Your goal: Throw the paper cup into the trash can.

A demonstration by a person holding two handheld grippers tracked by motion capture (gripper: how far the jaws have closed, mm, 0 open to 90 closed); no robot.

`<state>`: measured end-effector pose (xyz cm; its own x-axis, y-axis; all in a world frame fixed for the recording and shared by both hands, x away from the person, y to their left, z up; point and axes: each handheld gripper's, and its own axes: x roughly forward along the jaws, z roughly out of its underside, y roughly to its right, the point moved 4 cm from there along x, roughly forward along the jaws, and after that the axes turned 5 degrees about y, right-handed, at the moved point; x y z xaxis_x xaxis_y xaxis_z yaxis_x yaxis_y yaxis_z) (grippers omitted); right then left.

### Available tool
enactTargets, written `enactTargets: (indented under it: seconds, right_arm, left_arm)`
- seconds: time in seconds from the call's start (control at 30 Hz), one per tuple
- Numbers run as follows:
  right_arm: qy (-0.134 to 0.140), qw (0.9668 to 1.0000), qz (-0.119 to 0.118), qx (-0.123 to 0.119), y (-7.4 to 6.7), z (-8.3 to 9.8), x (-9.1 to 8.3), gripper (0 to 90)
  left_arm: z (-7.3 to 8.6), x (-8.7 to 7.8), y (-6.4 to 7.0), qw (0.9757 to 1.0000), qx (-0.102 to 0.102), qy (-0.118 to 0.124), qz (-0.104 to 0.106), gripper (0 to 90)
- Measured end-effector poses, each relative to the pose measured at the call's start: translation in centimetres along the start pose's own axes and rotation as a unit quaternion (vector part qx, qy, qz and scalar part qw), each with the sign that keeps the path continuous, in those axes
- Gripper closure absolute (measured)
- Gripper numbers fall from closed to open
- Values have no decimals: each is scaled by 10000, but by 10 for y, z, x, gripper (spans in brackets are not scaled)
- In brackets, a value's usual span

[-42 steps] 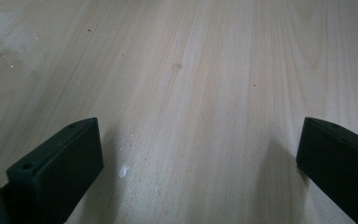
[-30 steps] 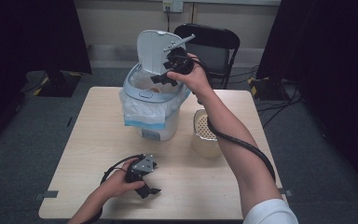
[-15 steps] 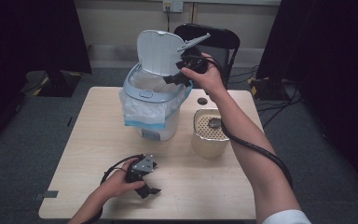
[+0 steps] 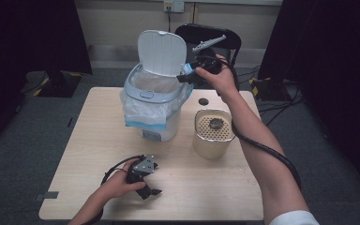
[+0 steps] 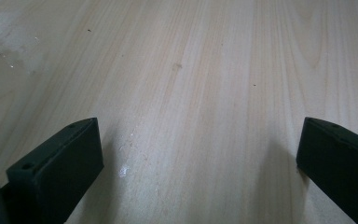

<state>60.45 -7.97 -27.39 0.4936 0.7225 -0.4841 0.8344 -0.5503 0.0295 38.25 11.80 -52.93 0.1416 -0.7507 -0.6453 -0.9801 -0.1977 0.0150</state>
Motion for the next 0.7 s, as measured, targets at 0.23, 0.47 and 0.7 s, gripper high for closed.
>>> enactTargets:
  seconds: [0.23, 0.47, 0.7]
  right_arm:
    - [36, 10000, -14, 24, 4, -2, 10, 149]
    - [50, 10000, -53, -31, 2, -10, 20, 159]
    - [45, 10000, 1, -81, 0, -13, 27, 143]
  left_arm:
    - [0, 0, 0, 10000, -5, 19, 14, 0]
    - [0, 0, 0, 10000, -1, -1, -1, 0]
    - [0, 0, 0, 10000, -1, -2, 0, 0]
